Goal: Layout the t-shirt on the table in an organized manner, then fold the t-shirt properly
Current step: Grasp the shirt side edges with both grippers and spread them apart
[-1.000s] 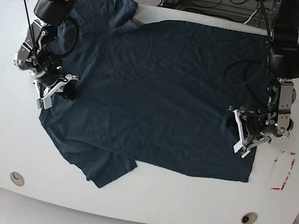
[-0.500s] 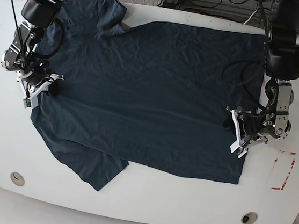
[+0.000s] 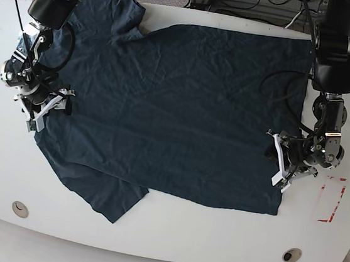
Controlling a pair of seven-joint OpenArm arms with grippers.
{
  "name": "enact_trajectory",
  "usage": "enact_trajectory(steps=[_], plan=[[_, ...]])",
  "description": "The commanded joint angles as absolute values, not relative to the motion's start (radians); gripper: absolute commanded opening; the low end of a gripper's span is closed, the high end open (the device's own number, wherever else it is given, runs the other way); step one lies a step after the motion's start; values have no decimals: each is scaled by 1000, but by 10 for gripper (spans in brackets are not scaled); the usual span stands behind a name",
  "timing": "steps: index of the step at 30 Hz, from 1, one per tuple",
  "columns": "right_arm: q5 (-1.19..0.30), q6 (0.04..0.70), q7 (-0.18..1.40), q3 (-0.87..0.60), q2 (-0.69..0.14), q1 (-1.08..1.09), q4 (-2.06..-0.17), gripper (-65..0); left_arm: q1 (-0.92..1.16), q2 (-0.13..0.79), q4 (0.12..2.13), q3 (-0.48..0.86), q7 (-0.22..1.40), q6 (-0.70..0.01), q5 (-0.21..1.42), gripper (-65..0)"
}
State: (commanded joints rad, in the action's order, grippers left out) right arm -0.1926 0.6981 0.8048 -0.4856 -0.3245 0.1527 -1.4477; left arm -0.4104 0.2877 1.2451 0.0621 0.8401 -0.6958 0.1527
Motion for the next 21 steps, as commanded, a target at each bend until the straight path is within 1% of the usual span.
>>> enact_trajectory(steps=[2, 3, 5, 10, 12, 17, 21], plan=[[-194, 698, 857, -487, -321, 142, -1532, -182, -407, 283, 1300, 93, 877, -697, 153, -244], [-194, 698, 878, -492, -314, 139, -1560, -182, -406, 277, 1322, 101, 889, -697, 153, -222], [-194, 698, 934, -519, -289, 119, -1624, -179, -403, 265, 1368, 119, 920, -697, 153, -199], [-194, 698, 1055, -644, -231, 67, -1791, -181, -355, 257, 1491, 160, 1009, -698, 173, -199], [-196, 698, 1113, -707, -202, 31, -1857, -179, -309, 257, 1550, 203, 1040, -698, 225, -199], [-196, 698, 1204, -811, -156, -24, -1923, -182, -206, 257, 1650, 328, 1069, -698, 357, -199], [-196, 698, 1285, -901, -127, -64, -1939, -182, -124, 257, 1716, 427, 1118, -698, 478, -199]])
